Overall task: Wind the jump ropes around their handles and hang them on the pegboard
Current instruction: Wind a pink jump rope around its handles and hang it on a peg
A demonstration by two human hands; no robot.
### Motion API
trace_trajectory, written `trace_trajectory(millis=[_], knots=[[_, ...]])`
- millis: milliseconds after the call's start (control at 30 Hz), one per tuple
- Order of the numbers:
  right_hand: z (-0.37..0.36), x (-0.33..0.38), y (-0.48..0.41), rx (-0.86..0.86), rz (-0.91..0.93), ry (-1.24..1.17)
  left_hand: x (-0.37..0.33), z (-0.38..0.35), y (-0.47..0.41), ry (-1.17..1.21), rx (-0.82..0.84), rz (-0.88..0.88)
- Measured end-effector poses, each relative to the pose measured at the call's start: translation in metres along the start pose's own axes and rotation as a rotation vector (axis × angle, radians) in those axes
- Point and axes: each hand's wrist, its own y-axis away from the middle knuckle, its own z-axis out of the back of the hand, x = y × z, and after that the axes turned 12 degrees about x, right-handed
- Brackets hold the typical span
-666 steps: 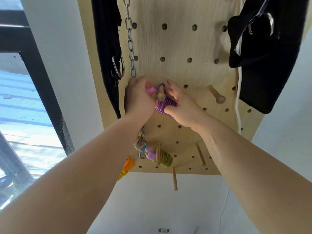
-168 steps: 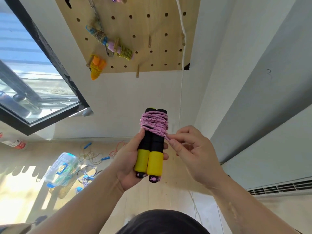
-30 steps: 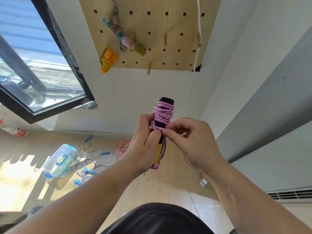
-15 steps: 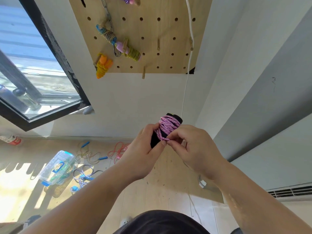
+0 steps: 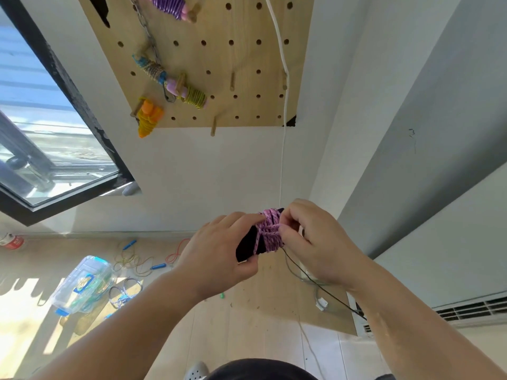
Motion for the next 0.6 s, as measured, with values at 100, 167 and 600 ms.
trace_trajectory(millis=[100,167,600], knots=[[-0.002,-0.011,0.001,-0.03,0.046,-0.064,-0.009,0.001,-0.003,0.021,0.018,-0.015],[-0.003,-0.016,-0.002,-0.041,0.078,-0.049,-0.011,0.002,-0.006,0.058,-0.022,0.0],[0.01,-0.001,-0.059,-0.195,0.07,-0.424,-0.005,0.045,-0.027,0.045,-0.049,0.113]])
